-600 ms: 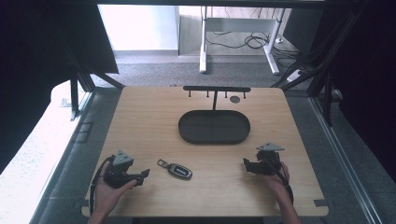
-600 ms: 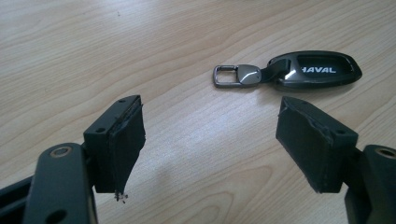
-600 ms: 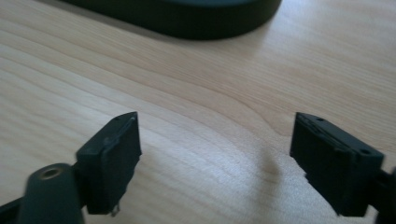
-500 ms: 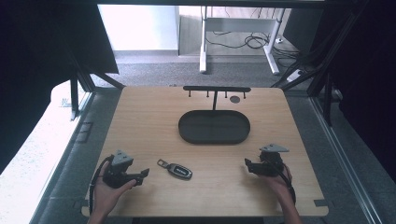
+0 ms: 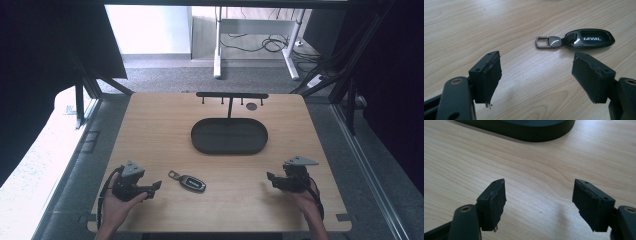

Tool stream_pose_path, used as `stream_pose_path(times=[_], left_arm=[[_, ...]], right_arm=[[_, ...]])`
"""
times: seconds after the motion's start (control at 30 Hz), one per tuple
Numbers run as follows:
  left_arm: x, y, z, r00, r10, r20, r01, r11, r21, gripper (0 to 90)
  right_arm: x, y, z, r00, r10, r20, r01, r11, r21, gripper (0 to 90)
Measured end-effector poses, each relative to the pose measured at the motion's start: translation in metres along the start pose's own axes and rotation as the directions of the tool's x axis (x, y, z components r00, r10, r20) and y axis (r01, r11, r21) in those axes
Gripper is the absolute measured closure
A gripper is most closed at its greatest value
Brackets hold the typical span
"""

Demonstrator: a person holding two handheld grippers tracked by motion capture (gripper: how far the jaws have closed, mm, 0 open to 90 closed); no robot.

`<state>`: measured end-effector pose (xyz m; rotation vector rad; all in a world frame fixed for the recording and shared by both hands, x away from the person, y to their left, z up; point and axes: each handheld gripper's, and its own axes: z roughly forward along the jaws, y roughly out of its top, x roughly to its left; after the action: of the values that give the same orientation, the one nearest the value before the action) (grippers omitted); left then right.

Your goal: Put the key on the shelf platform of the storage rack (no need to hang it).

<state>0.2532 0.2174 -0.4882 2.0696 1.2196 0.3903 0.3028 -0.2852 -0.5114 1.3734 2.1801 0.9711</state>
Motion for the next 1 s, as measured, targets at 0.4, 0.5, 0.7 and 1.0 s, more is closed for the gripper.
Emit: stream_pose_path(times=[0.4, 0.5, 0.7, 1.0], left_arm=[[0.001, 0.004, 0.003, 0.9999, -0.001, 0.012, 0.001, 1.0000, 0.000, 23.9], [0.002, 0.004, 0.004, 0.9999, -0.002, 0.012, 0.002, 1.0000, 0.003, 23.9], [0.001, 0.006, 0.003, 0.9998, 0.006, 0.019, -0.006, 1.0000, -0.002, 23.9], [0.002, 0.006, 0.002, 0.9998, 0.005, 0.017, -0.005, 1.0000, -0.006, 23.8]], right_arm=[[0.003, 0.006, -0.007, 0.9992, 0.003, -0.040, -0.003, 1.000, -0.006, 32.1], [0.004, 0.008, -0.006, 0.9987, -0.002, -0.051, 0.002, 1.000, 0.004, 32.1], [0.011, 0.021, -0.008, 0.9963, -0.038, -0.077, 0.041, 0.998, 0.039, 32.8], [0.038, 0.055, -0.013, 0.9788, -0.147, -0.143, 0.157, 0.986, 0.058, 33.3]])
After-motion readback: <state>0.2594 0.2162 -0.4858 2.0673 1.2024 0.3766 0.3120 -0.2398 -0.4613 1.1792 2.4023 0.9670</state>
